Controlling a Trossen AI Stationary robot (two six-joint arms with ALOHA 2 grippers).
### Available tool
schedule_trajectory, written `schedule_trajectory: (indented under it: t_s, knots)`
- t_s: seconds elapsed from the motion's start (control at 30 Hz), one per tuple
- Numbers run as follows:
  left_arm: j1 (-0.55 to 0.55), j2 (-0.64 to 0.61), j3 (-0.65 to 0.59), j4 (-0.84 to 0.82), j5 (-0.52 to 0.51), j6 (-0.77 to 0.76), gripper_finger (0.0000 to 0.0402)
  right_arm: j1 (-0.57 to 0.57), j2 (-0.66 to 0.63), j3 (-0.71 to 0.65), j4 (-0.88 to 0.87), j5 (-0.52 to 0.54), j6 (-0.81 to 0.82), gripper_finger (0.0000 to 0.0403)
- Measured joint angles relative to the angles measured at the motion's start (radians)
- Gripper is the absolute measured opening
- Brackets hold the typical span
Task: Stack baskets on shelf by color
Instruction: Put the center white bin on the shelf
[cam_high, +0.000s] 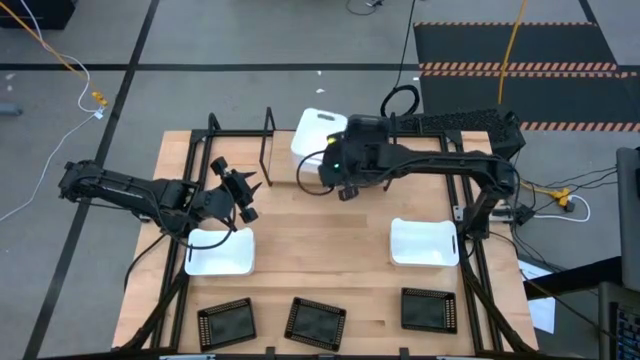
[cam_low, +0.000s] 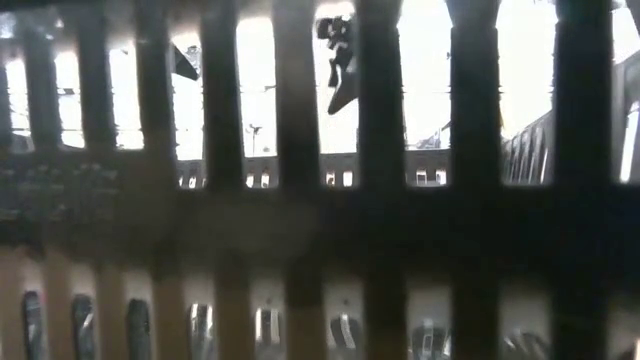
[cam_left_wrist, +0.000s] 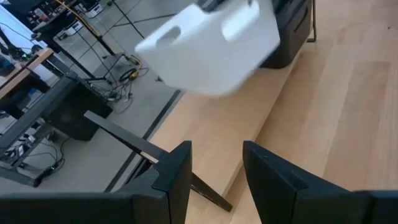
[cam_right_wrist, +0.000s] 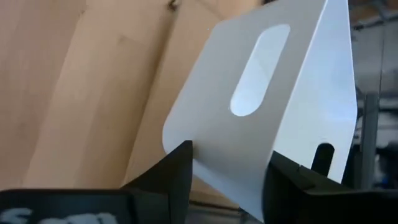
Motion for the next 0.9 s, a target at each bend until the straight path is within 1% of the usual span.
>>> schedule_trajectory:
  t_s: [0.13,0.2,0.27,0.47,0.63,0.77,0.9]
  knots:
    - [0.000,0.000,0.000,0.001,0.000,-0.003,0.0147,-0.018,-0.032,0.000,-0.045,-0.002,0.054,0.0146]
    - [0.000,0.000,0.000,0.006,0.000,-0.005,0.0147,-0.025,-0.032,-0.007,-0.061,-0.003,0.053,0.0146]
    - [0.000,0.000,0.000,0.008,0.000,-0.007,0.0147,-0.026,-0.032,-0.033,-0.053,-0.003,0.017,0.0146]
    - [0.000,0.000,0.000,0.008,0.000,-0.011,0.0147,-0.028,-0.030,-0.186,0.095,-0.005,-0.142,0.0146]
    - [0.000,0.000,0.000,0.009,0.000,-0.014,0.0147,-0.028,-0.031,-0.287,0.218,0.010,-0.201,0.0147]
    - [0.000,0.000,0.000,0.009,0.000,-0.011,0.0147,-0.024,-0.032,-0.303,0.244,0.048,-0.202,0.0147]
    - [0.000,0.000,0.000,0.009,0.000,-0.011,0.0147,-0.003,-0.045,-0.305,0.268,0.134,-0.224,0.0147]
